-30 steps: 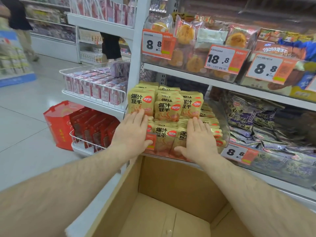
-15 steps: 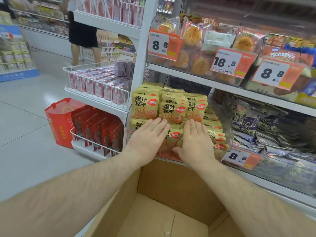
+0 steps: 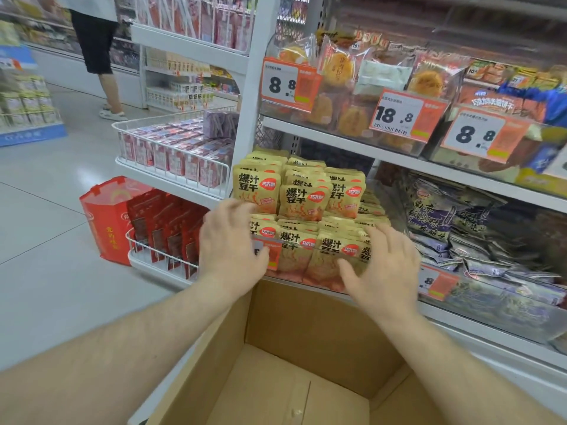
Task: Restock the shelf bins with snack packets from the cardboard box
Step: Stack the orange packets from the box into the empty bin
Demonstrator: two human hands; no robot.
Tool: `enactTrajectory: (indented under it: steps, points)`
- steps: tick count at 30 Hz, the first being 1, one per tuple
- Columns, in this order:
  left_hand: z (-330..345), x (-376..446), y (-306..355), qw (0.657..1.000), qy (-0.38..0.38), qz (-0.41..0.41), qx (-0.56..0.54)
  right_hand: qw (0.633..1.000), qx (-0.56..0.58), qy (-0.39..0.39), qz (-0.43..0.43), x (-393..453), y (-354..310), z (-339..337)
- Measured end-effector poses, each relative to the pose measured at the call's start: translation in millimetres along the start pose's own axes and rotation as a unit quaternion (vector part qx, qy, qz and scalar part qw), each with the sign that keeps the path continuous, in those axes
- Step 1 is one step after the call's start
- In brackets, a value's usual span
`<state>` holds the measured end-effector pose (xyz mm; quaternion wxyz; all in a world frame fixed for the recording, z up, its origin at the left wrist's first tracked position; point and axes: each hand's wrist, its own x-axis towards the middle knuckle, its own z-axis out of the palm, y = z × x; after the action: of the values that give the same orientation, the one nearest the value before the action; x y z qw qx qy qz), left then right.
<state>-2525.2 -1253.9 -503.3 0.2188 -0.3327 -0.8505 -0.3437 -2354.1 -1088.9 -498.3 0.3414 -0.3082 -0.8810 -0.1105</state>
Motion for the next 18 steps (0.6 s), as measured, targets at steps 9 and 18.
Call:
enactTrajectory:
  steps: [9, 18]
  points:
    - [34.5, -17.0, 25.9, 0.566, -0.214, -0.530, -0.593, 0.996, -0.071, -0.051, -0.024, -17.6, 18.8, 20.5]
    - [52.4, 8.8, 31.1, 0.574, -0.158, -0.518, -0.615, 0.996, -0.076, -0.042, -0.023, 13.0, 22.0, 21.8]
